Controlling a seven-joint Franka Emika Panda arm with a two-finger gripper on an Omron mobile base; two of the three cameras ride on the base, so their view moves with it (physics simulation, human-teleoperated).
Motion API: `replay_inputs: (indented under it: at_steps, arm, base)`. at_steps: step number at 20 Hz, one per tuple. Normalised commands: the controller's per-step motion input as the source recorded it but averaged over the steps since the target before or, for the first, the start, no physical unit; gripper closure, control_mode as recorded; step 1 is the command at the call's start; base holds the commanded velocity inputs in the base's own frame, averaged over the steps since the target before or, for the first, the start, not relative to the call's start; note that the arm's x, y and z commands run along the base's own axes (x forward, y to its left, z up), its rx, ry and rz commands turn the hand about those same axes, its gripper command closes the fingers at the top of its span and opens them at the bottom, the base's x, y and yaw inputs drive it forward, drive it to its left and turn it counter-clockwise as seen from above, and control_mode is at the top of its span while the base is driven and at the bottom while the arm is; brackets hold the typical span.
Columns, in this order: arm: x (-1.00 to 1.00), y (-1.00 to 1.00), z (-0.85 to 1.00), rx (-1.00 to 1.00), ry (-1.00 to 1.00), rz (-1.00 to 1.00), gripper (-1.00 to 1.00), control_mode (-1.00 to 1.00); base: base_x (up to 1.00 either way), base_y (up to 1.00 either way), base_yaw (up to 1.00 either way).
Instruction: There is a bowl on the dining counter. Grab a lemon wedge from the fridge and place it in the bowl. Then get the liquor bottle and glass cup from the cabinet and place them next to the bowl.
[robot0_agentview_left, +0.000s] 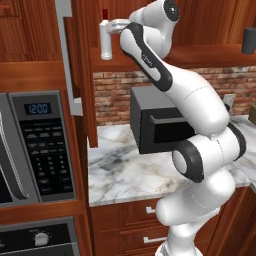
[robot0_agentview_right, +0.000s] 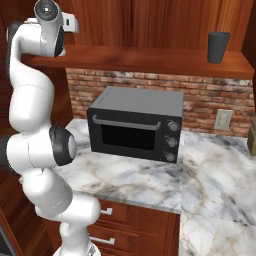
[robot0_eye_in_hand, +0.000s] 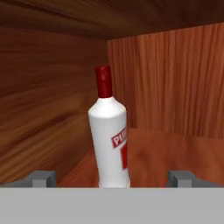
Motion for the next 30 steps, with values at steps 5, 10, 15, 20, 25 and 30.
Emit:
replay_inputs:
  at_steps: [5, 10, 15, 20, 25, 30]
  arm:
    - [0.34, 0.27, -0.25, -0.02, 0.0, 0.06, -1.0, -1.0]
    - [0.33, 0.27, -0.4, -0.02, -0.04, 0.04, -1.0, -1.0]
    - [0.39, 0.15, -0.08, 0.0, -0.01, 0.01, -1.0, -1.0]
    - [0.37, 0.19, -0.04, 0.0, 0.0, 0.0, -1.0, -1.0]
    - [0.2, 0.16, -0.05, -0.01, 0.0, 0.0, -1.0, -1.0]
    - [0.14, 0.0, -0.03, 0.0, 0.0, 0.0, 1.0, -1.0]
  base:
    - [0.0, 0.0, 0.0]
    - [0.0, 0.0, 0.0]
    - [0.0, 0.0, 0.0]
    - [0.0, 0.0, 0.0]
    - [0.0, 0.0, 0.0]
    - [0.0, 0.0, 0.0]
